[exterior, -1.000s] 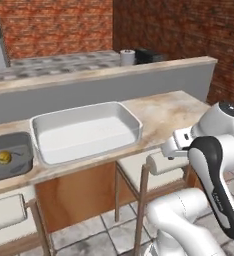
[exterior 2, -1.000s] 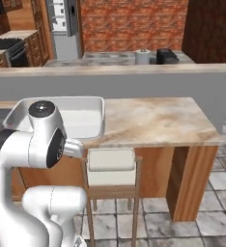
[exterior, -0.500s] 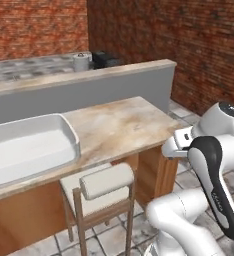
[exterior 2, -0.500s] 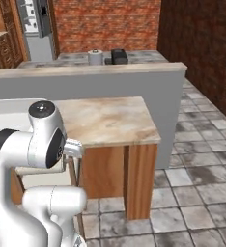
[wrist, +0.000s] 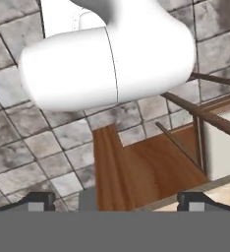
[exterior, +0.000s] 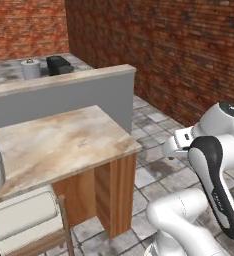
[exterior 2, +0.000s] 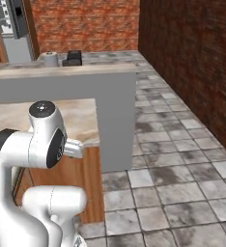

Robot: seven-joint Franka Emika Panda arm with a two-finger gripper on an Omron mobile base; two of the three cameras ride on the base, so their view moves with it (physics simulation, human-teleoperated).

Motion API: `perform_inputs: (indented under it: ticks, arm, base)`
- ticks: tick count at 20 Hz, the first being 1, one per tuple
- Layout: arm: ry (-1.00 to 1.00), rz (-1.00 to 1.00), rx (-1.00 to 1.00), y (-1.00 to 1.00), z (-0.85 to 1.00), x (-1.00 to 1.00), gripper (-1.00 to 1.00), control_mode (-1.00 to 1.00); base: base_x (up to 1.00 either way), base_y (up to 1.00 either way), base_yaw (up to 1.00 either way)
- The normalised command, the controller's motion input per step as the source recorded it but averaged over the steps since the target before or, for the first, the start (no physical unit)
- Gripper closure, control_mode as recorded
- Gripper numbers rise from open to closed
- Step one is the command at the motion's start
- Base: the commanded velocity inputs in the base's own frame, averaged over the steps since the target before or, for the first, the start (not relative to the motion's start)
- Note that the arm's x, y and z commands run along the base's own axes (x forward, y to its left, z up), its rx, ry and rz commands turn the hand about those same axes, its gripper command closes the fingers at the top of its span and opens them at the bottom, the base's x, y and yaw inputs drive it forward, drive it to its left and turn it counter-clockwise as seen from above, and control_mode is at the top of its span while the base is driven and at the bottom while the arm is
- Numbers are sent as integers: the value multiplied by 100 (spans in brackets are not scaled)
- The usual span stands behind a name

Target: Place the cold items (carrot and squash) from the fridge in one tupperware on the dining counter. Place the warm items (hot dog and kebab skewer) in the stove area in another tupperware.

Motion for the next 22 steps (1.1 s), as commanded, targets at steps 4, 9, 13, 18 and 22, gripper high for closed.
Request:
perform_inputs:
  ticks: [4,9,13,18,22]
  arm:
    - [0,0,0,0,0,0,-100,100]
    - [0,0,0,0,0,0,-100,100]
    - [0,0,0,0,0,0,-100,100]
    - [0,0,0,0,0,0,-100,100]
    - [0,0,0,0,0,0,-100,100]
  base:
    - [44,-100,-14]
    - [33,-100,-13]
    - [34,-100,-10]
    - [80,-100,-1]
    - [94,-91,12]
